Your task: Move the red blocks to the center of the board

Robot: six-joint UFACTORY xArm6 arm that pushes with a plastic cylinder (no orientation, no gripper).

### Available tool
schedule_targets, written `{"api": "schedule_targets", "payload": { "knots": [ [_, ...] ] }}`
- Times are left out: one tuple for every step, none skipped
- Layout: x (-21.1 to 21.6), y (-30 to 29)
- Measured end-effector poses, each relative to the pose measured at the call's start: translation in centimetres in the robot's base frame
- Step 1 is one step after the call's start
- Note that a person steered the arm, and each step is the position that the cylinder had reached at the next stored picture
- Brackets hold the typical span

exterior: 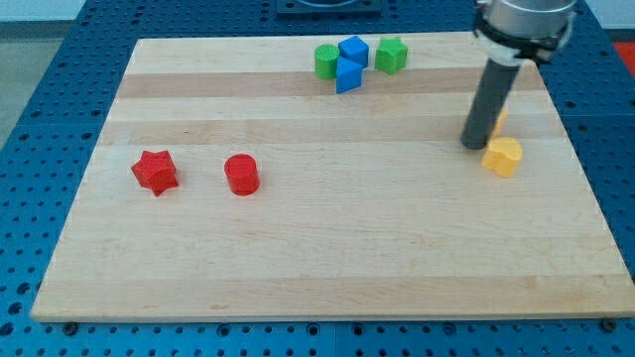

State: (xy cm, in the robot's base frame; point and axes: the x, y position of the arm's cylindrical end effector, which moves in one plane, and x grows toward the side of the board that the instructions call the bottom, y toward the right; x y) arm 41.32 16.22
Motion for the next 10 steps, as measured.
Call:
{"api": "schedule_targets", "payload": {
  "knots": [
    [0.0, -4.9],
    [0.0, -10.2],
    [-0.1, -16.1],
    [-0.3, -21.8],
    [-0.6, -28.6],
    [-1.1, -35.6],
    [-1.9, -40.3],
    [2.6, -42.5],
    [3.7, -43.0],
    [3.7, -41.9]
  ]
}}
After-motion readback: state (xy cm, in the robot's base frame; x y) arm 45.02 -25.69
